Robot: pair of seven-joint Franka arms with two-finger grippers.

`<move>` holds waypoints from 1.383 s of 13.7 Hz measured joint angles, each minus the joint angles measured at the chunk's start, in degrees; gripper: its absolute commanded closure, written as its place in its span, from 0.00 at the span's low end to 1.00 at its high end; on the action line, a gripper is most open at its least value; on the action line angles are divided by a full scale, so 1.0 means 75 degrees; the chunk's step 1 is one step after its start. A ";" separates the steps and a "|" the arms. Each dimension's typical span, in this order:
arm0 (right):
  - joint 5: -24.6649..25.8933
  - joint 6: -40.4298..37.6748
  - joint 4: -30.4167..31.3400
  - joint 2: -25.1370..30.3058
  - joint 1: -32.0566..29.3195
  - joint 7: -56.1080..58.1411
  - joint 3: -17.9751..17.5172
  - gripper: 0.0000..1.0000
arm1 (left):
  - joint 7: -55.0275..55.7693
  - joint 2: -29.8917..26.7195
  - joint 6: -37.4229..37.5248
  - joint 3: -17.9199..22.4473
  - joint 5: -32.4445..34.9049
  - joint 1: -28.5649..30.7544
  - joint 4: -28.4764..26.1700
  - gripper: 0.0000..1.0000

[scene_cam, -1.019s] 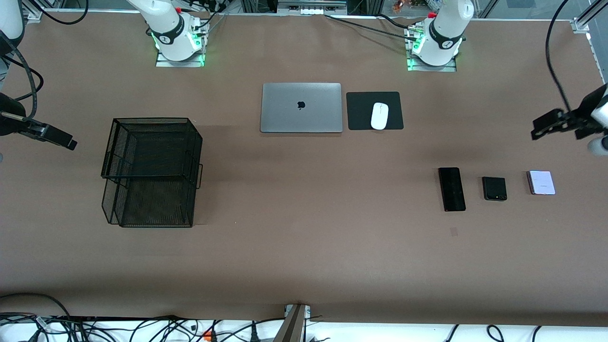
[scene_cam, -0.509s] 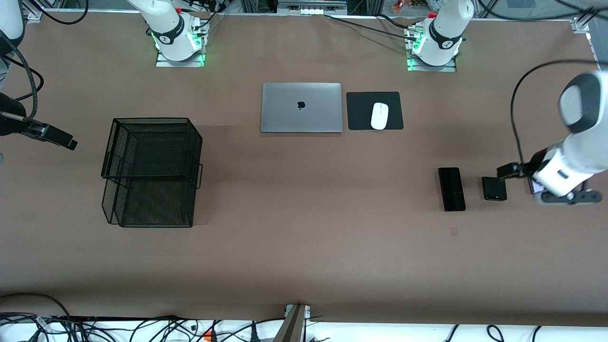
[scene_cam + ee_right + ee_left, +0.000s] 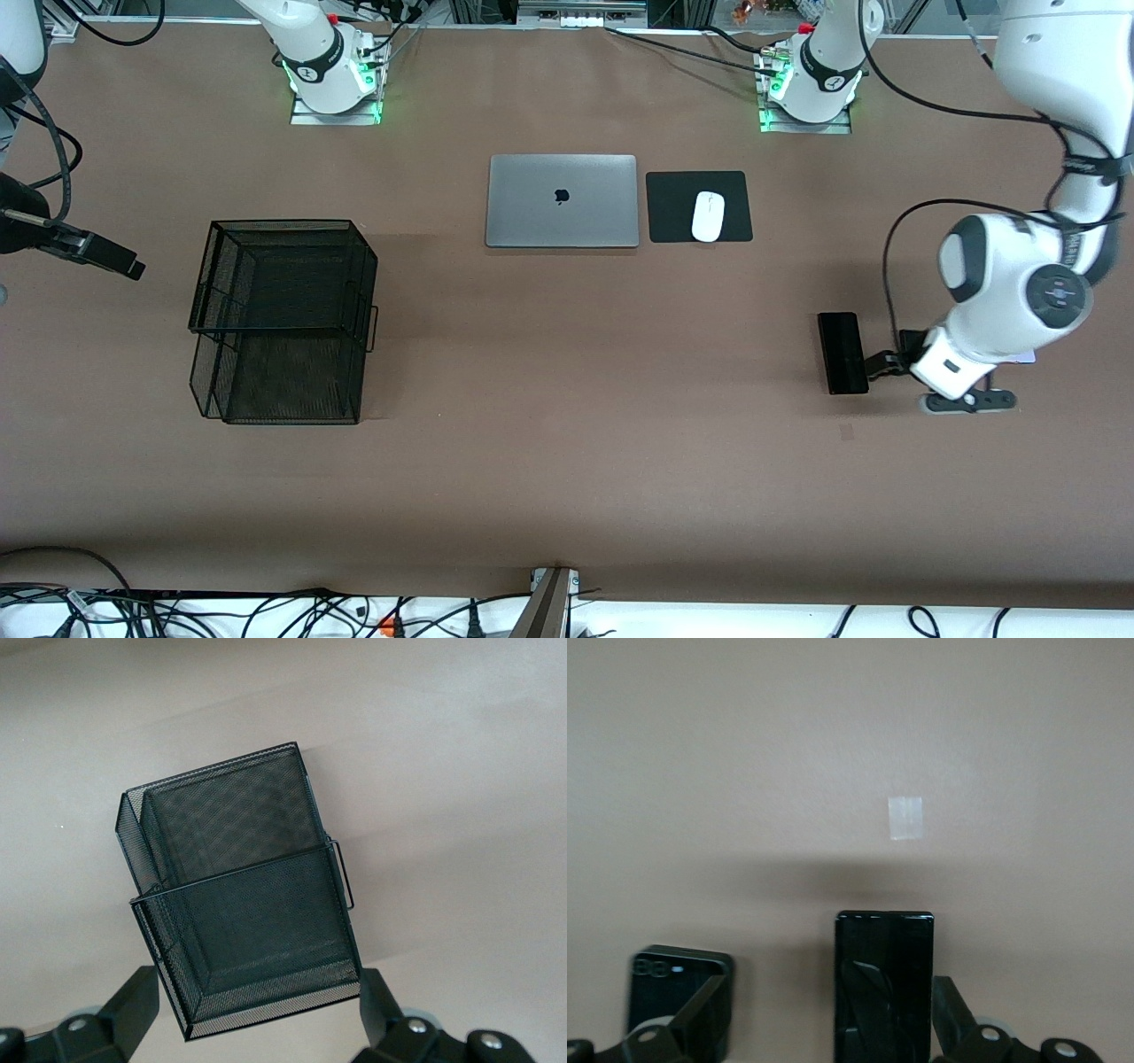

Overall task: Place phones with both arms
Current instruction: 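Lower the left gripper and grasp the tall black phone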

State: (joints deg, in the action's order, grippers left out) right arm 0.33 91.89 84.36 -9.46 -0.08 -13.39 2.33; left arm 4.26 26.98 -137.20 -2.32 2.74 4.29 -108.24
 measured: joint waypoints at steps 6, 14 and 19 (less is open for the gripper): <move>0.0000 0.0000 0.0002 0.0000 0.0000 0.0000 0.0000 0.00 | 0.0602 -0.0020 -0.1891 -0.0037 0.0000 -0.0138 -0.1327 0.00; 0.0000 0.0000 0.0011 0.0000 0.0000 0.0000 0.0000 0.00 | 0.0799 0.0298 -0.3215 -0.0034 0.0000 -0.0242 -0.1990 0.00; 0.0000 0.0000 0.0020 0.0000 0.0000 0.0000 0.0000 0.00 | 0.0782 0.0547 -0.3540 -0.0019 0.0315 -0.0241 -0.1994 0.00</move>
State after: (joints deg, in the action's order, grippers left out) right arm 0.33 91.89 84.51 -9.46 -0.08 -13.38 2.33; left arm 10.13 31.08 -163.75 -2.46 5.10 2.48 -123.19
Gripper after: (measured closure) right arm 0.000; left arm 0.000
